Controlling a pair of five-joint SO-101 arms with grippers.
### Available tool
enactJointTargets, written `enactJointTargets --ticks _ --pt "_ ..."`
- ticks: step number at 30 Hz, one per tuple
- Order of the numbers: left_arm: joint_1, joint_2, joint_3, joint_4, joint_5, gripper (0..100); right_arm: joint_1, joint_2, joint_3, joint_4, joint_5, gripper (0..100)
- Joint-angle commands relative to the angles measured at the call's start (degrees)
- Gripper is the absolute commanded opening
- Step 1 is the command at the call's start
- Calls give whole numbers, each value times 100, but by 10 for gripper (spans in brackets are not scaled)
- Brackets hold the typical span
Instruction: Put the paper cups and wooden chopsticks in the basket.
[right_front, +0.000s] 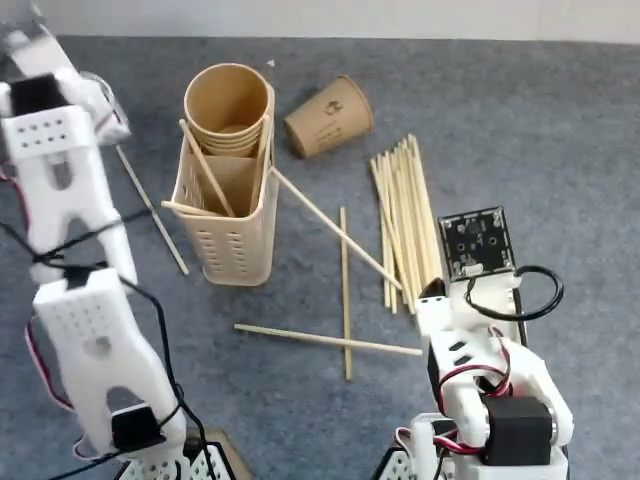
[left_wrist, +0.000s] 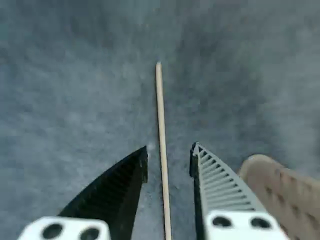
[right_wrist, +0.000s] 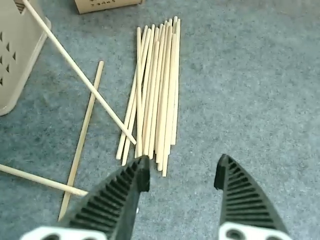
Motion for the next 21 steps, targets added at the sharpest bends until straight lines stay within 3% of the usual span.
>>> enactJointTargets --ticks 1,9,12,21 --pt "145 752 -163 -237 193 171 40 31 -13 -101 9 221" --pt "163 2404 -1464 -211 167 160 40 31 -4 -101 9 221" --pt "136 2774 -1930 -211 149 31 40 31 -4 -101 9 221" --pt "163 2422 -4057 325 -220 5 40 31 -4 -110 9 221"
